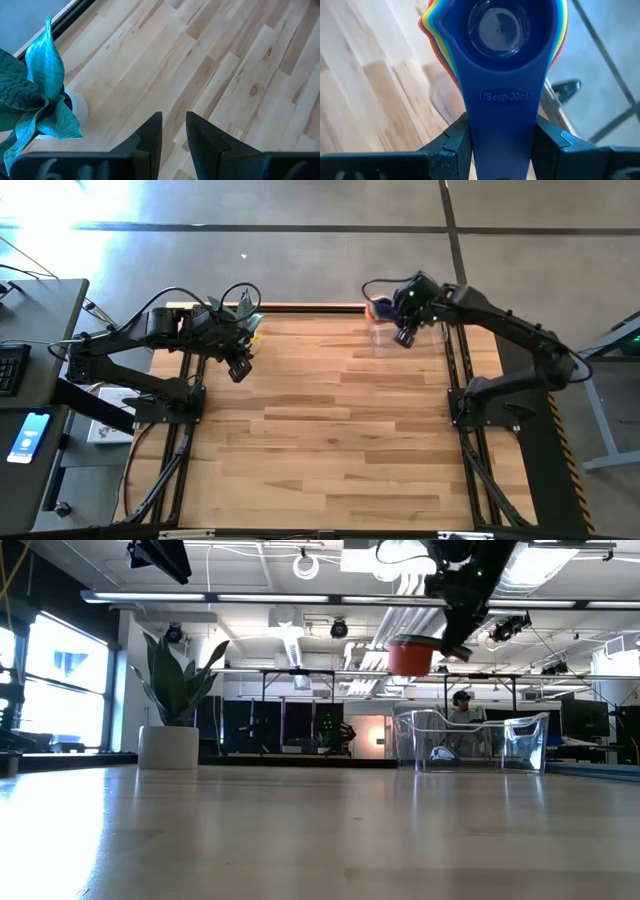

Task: Nest measuring cups in basket
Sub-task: Put the nested measuring cups into the transparent bin

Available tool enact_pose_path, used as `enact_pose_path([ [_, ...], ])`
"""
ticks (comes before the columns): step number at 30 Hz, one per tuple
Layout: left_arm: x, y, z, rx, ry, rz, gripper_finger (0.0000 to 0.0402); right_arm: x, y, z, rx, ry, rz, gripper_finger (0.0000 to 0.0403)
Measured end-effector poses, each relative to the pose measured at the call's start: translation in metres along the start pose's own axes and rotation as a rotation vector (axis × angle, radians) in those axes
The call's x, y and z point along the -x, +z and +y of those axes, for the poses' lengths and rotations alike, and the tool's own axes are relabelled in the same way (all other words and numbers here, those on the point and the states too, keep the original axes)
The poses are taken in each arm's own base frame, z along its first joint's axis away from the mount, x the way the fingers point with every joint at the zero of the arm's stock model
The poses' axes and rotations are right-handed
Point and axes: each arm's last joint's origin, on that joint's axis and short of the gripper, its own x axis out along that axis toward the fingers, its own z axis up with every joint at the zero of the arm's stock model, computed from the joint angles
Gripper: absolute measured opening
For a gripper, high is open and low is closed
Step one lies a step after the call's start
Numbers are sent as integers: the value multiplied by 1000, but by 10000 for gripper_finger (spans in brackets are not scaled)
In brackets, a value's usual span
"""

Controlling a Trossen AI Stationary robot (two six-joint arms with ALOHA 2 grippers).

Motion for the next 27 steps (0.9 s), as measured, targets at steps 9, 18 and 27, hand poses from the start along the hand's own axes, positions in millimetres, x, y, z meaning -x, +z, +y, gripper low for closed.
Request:
enact_pose_path([
  [9,0,0,0,1,0,0,76,-13,-13,-34,-14,-19,110,131],
  [18,0,0,0,2,0,-1,76,-44,-17,-49,-19,35,239,131],
  [27,0,0,0,1,0,-1,76,-81,-25,-57,-20,83,402,131],
])
